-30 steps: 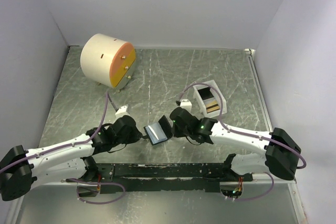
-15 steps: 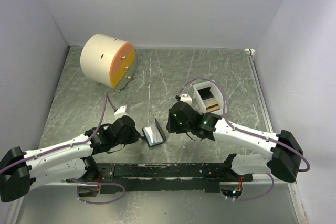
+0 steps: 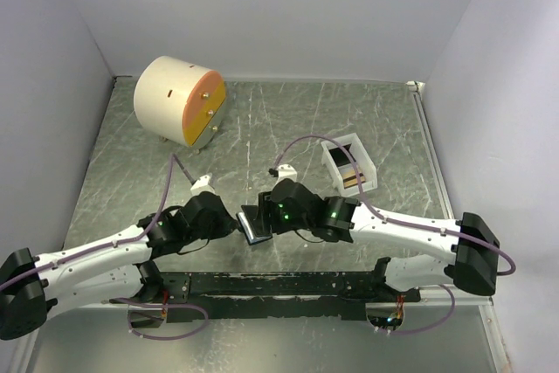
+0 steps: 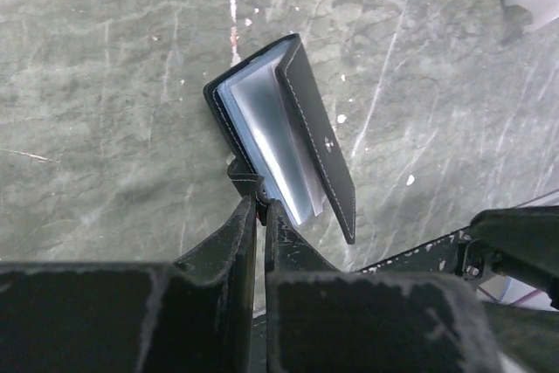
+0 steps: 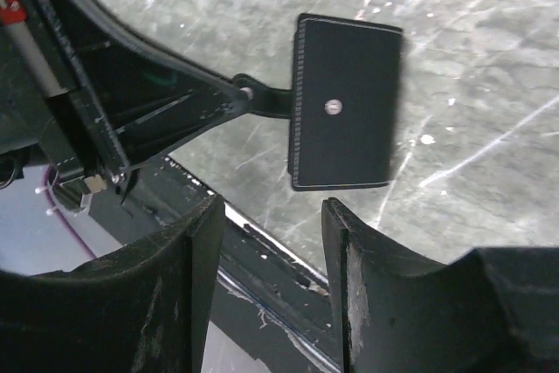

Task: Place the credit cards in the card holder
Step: Open the card holder at the center of the board.

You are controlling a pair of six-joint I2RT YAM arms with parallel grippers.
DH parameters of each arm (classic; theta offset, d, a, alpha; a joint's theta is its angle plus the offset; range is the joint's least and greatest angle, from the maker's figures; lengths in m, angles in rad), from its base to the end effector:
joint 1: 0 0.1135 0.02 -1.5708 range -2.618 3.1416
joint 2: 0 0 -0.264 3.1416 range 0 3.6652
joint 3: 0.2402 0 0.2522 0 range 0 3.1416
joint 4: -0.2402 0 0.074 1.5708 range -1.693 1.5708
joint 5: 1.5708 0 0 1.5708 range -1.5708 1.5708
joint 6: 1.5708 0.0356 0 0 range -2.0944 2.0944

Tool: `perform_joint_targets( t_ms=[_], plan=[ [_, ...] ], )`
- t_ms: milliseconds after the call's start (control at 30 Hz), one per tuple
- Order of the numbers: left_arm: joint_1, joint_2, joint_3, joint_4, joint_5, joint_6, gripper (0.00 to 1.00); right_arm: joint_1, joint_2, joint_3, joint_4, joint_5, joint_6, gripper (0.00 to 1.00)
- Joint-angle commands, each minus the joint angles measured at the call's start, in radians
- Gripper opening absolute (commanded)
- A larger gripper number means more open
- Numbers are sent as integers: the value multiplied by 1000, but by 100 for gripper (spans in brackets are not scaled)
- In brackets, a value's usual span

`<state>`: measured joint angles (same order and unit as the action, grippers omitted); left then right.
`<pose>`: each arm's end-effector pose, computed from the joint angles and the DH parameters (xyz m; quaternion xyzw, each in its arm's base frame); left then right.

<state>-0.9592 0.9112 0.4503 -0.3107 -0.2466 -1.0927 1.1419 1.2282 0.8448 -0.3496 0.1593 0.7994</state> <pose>0.1117 -0.1441 0.1912 -0.1087 0.9090 -0.2715 0.2970 0.1141 0.2360 0.2531 -0.1233 0.9028 0.2936 0.2890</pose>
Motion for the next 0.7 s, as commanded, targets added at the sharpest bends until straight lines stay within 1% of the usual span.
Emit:
perform_joint_targets(
  t_ms=[0, 267, 467, 667],
  plan=[
    [3, -30, 33, 54, 44, -6, 7, 44, 27, 27, 56, -4, -13, 48],
    [3, -39, 55, 53, 52, 6, 7, 50, 73, 15, 96, -12, -38, 48],
    [3, -47, 68, 47, 50, 11, 7, 49, 131, 38, 93, -20, -57, 48],
    [3, -46, 68, 22, 31, 8, 7, 48, 208, 65, 46, 65, -79, 48]
  ],
)
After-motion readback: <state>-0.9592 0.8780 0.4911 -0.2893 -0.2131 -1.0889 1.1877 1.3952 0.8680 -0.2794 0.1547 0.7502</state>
